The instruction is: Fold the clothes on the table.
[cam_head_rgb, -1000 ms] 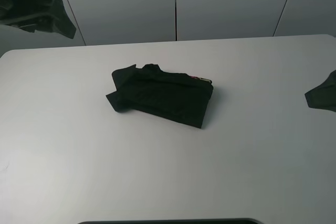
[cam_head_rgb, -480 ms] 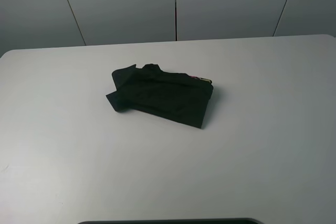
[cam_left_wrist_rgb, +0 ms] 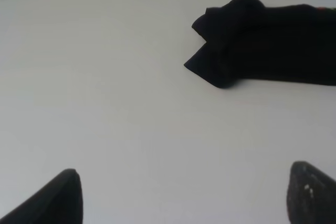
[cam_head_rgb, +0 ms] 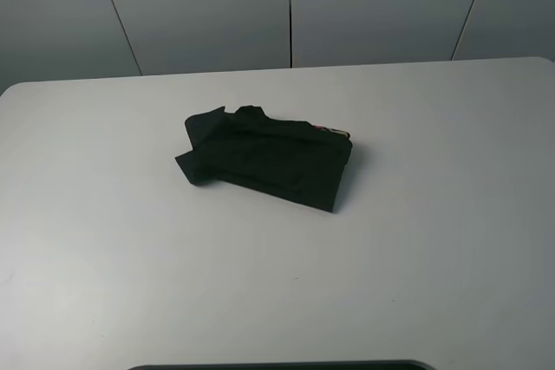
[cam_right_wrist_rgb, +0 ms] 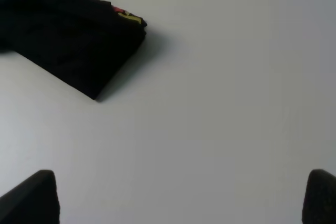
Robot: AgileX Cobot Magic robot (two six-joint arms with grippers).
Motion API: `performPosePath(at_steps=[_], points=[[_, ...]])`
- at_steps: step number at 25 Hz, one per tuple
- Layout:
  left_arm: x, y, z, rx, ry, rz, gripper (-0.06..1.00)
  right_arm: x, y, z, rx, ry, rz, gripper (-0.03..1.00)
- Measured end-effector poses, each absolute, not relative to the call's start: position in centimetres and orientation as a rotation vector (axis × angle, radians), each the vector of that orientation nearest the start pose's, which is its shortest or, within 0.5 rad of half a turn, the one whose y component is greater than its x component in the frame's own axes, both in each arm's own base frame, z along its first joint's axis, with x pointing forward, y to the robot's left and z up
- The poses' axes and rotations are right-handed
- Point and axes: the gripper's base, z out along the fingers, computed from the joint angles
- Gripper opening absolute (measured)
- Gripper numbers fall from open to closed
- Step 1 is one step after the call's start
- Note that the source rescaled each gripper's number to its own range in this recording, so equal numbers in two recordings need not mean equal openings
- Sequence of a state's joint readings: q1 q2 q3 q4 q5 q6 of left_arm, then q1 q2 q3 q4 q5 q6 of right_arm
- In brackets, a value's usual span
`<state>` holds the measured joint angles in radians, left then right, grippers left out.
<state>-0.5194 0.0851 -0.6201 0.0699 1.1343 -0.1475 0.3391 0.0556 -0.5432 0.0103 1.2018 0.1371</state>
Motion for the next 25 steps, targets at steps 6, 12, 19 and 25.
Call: performPosePath(at_steps=[6,12,19,25], points=[[-1.8,1.7,30.1,0.367,2.021,-0.332,1.00,-1.0,-0.2,27.9,-0.305,2.091,0.254,1.00],[-1.0,1.2,28.4,0.395,2.060,-0.318,1.00,-0.8,0.1,27.7,-0.361,2.053,0.256,1.00],[-0.6,0.6,27.9,0.477,2.021,-0.321,1.00,-0.9,0.1,27.8,-0.366,2.045,0.253,1.00],[-0.6,0.5,27.9,0.477,2.018,-0.328,1.00,-0.9,0.1,27.8,-0.366,2.045,0.253,1.00]])
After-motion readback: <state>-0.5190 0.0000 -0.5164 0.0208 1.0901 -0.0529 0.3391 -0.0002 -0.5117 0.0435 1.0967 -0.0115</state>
